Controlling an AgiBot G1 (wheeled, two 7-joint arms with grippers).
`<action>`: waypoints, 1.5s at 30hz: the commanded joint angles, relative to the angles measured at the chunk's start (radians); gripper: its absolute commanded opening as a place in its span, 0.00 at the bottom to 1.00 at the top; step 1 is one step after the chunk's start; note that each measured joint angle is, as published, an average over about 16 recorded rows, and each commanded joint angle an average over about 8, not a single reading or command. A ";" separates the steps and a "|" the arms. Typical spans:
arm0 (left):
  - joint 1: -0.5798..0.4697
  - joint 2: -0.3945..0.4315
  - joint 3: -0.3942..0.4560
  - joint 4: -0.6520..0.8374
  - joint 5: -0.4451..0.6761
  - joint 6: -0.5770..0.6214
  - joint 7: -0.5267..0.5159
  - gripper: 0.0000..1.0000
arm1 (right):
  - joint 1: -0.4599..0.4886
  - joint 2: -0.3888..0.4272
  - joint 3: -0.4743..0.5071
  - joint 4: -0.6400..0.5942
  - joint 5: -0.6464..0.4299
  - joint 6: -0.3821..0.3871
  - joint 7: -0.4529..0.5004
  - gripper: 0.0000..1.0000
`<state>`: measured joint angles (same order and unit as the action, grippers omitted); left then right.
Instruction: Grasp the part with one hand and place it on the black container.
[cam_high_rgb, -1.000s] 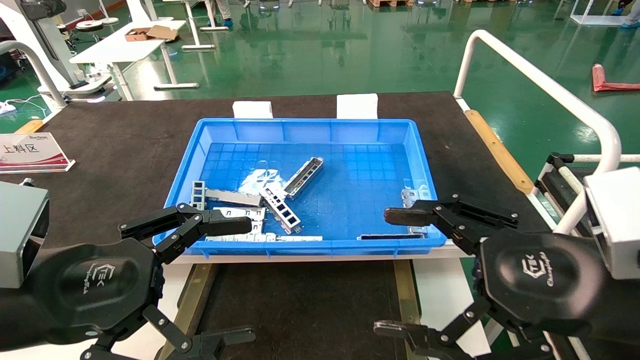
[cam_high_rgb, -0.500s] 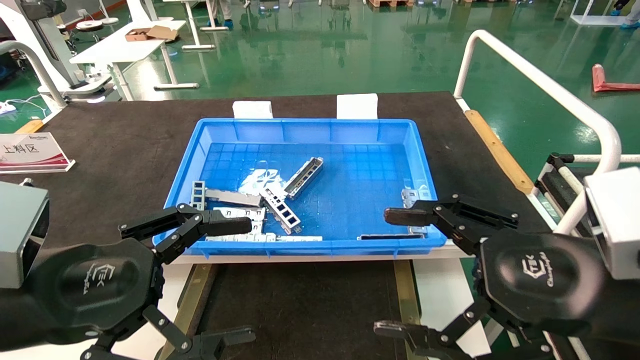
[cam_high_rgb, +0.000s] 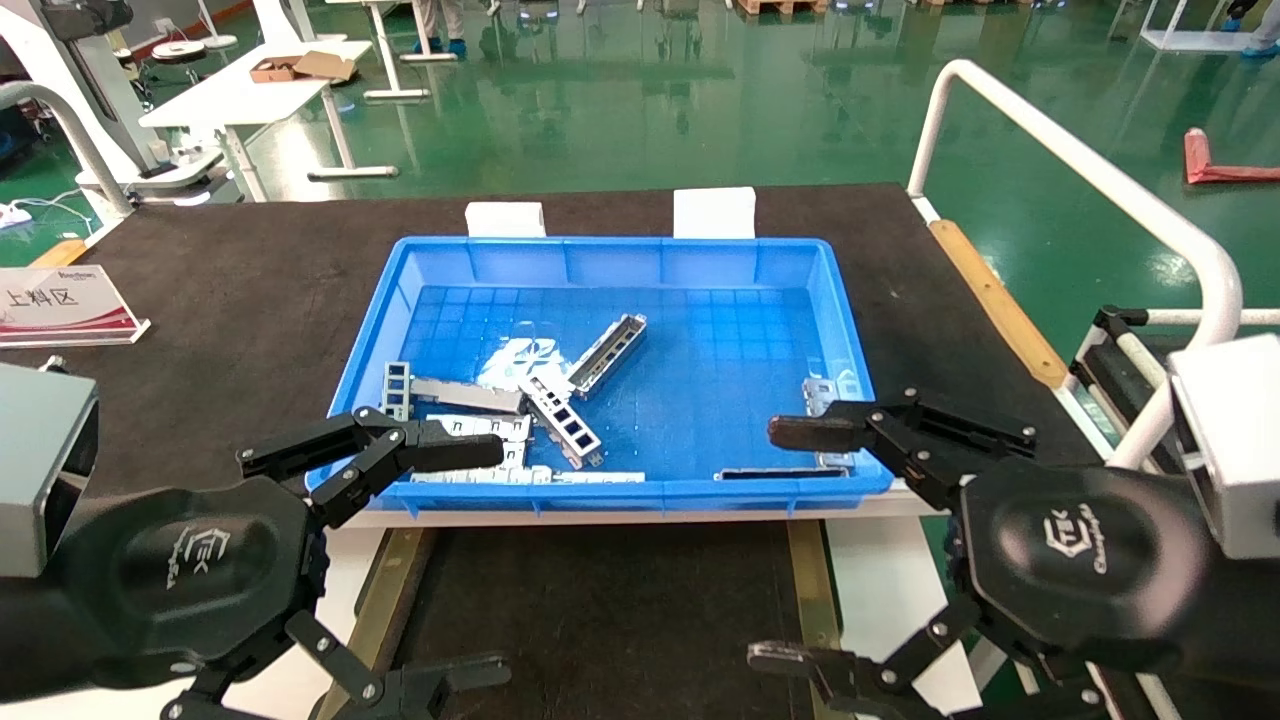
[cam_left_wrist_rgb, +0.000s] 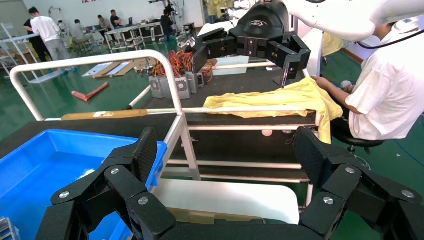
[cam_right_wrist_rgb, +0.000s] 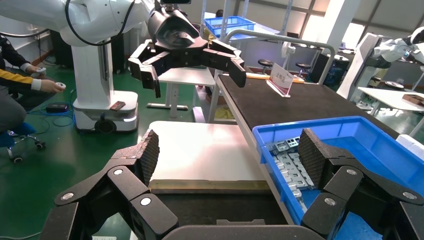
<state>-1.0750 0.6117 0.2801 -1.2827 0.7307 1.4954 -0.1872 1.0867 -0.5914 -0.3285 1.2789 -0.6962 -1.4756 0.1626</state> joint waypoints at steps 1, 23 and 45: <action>0.000 0.000 0.000 0.000 0.000 0.000 0.000 1.00 | 0.000 0.000 0.000 0.000 0.000 0.000 0.000 1.00; 0.000 0.000 0.000 0.000 0.000 0.000 0.000 1.00 | 0.000 0.000 0.000 0.000 0.000 0.000 0.000 1.00; -0.041 0.042 0.034 0.046 0.092 -0.073 -0.008 1.00 | 0.000 0.000 -0.001 -0.001 0.000 0.000 0.000 1.00</action>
<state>-1.1212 0.6599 0.3189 -1.2348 0.8333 1.4104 -0.2012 1.0872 -0.5914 -0.3291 1.2781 -0.6960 -1.4759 0.1622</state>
